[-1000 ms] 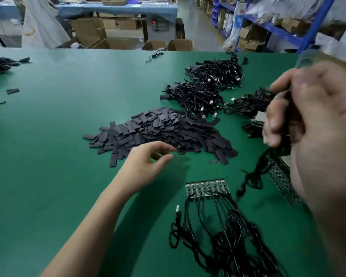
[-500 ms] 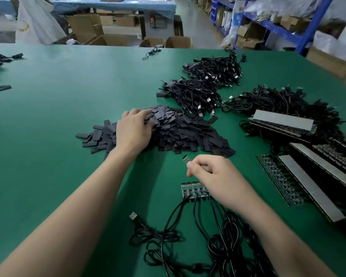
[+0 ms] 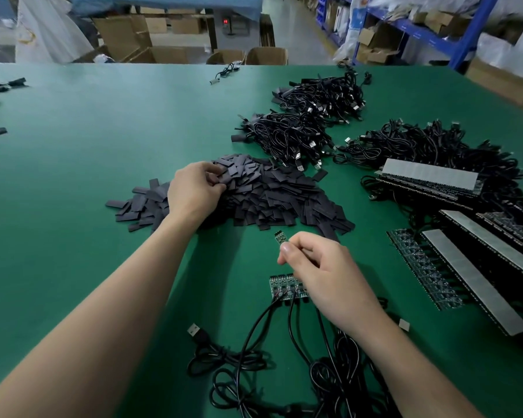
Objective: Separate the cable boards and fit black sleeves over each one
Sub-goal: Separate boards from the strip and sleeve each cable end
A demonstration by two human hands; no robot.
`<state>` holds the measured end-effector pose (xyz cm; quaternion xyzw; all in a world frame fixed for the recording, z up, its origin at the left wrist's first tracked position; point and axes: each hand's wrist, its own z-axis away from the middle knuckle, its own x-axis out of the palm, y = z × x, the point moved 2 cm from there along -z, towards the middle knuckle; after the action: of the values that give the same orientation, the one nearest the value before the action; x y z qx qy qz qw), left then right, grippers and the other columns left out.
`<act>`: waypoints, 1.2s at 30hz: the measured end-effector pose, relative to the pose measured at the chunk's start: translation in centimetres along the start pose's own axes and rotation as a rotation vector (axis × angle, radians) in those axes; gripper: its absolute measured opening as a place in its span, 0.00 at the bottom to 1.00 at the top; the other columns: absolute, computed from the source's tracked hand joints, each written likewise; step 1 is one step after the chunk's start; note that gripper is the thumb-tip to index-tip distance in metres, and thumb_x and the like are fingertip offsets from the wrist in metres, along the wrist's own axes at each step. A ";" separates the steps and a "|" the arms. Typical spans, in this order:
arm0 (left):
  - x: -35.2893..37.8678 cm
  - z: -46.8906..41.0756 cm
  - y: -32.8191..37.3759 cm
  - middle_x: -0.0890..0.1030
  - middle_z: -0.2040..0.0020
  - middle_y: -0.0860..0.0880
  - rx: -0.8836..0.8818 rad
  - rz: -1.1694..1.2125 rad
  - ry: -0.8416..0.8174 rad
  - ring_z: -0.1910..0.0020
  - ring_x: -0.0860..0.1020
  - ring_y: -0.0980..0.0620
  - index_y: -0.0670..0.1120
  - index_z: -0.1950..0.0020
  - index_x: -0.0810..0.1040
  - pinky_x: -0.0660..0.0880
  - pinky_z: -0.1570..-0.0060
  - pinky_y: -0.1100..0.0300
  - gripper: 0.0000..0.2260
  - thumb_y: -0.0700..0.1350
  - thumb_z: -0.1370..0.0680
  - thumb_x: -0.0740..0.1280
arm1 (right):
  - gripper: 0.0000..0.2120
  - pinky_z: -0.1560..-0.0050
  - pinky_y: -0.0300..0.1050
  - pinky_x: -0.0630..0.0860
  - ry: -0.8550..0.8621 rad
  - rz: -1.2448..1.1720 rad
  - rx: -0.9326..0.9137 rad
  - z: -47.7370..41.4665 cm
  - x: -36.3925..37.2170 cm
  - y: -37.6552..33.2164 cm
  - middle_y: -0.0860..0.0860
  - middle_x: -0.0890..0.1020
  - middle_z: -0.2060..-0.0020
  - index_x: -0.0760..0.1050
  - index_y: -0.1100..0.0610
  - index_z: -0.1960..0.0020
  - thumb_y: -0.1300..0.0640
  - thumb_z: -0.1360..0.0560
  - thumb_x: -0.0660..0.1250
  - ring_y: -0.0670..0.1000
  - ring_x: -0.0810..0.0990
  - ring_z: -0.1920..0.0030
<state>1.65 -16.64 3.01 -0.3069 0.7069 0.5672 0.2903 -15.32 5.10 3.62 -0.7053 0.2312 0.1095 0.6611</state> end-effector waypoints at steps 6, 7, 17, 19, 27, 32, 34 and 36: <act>-1.0 0.5 0.0 0.84 0.54 0.54 0.049 0.130 0.059 0.55 0.81 0.55 0.49 0.43 0.85 0.81 0.46 0.54 0.12 0.41 0.26 0.73 | 0.13 0.71 0.42 0.60 0.017 -0.089 -0.012 0.2 -0.5 -0.1 0.44 0.67 0.76 0.78 0.49 0.58 0.51 0.16 0.64 0.45 0.62 0.74; -1.5 1.1 0.3 0.83 0.54 0.54 0.085 0.141 0.077 0.57 0.80 0.59 0.49 0.41 0.85 0.81 0.47 0.58 0.13 0.41 0.25 0.73 | 0.12 0.72 0.42 0.60 0.024 -0.101 -0.013 0.3 -0.6 0.0 0.44 0.66 0.75 0.78 0.49 0.58 0.51 0.16 0.63 0.46 0.62 0.74; -3.2 14.3 2.9 0.84 0.48 0.54 0.490 0.541 -0.342 0.47 0.81 0.49 0.55 0.42 0.85 0.76 0.54 0.57 0.14 0.41 0.25 0.75 | 0.19 0.70 0.40 0.61 0.027 -0.170 -0.041 0.2 -0.9 0.3 0.45 0.67 0.73 0.75 0.54 0.57 0.38 0.23 0.63 0.44 0.63 0.72; -2.9 15.3 2.6 0.83 0.49 0.53 0.491 0.571 -0.314 0.48 0.81 0.48 0.53 0.44 0.86 0.76 0.54 0.56 0.14 0.38 0.26 0.74 | 0.19 0.69 0.42 0.62 -0.010 -0.168 -0.041 0.3 -0.8 0.4 0.44 0.68 0.73 0.77 0.53 0.56 0.37 0.24 0.63 0.45 0.64 0.71; -2.0 16.1 2.1 0.83 0.52 0.52 0.502 0.596 -0.252 0.54 0.81 0.47 0.49 0.43 0.86 0.77 0.53 0.58 0.14 0.35 0.26 0.77 | 0.13 0.68 0.39 0.61 -0.107 -0.301 -0.017 0.4 -0.5 0.7 0.42 0.68 0.73 0.81 0.53 0.54 0.45 0.22 0.65 0.44 0.63 0.71; -2.2 16.1 2.1 0.83 0.55 0.55 0.532 0.557 -0.172 0.56 0.82 0.52 0.49 0.47 0.87 0.77 0.56 0.62 0.10 0.45 0.28 0.79 | 0.12 0.67 0.42 0.62 -0.117 -0.247 -0.022 0.5 -0.2 0.4 0.43 0.69 0.73 0.81 0.51 0.54 0.45 0.22 0.64 0.44 0.64 0.71; -2.3 15.9 1.9 0.84 0.54 0.56 0.511 0.549 -0.144 0.54 0.83 0.53 0.50 0.47 0.88 0.77 0.56 0.61 0.09 0.46 0.27 0.78 | 0.13 0.68 0.44 0.62 -0.088 -0.197 -0.026 0.5 -0.6 0.3 0.43 0.67 0.73 0.81 0.50 0.54 0.43 0.22 0.63 0.46 0.63 0.71; -2.4 15.6 1.5 0.85 0.53 0.57 0.461 0.578 -0.127 0.53 0.83 0.54 0.51 0.48 0.88 0.77 0.55 0.63 0.09 0.46 0.28 0.77 | 0.13 0.70 0.43 0.61 -0.034 -0.102 -0.056 0.7 -1.2 0.2 0.44 0.66 0.74 0.81 0.49 0.54 0.43 0.21 0.62 0.46 0.63 0.72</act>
<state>3.01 -0.86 2.86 0.0148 0.8542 0.4695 0.2230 -16.32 5.98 3.96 -0.7323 0.1806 0.0940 0.6498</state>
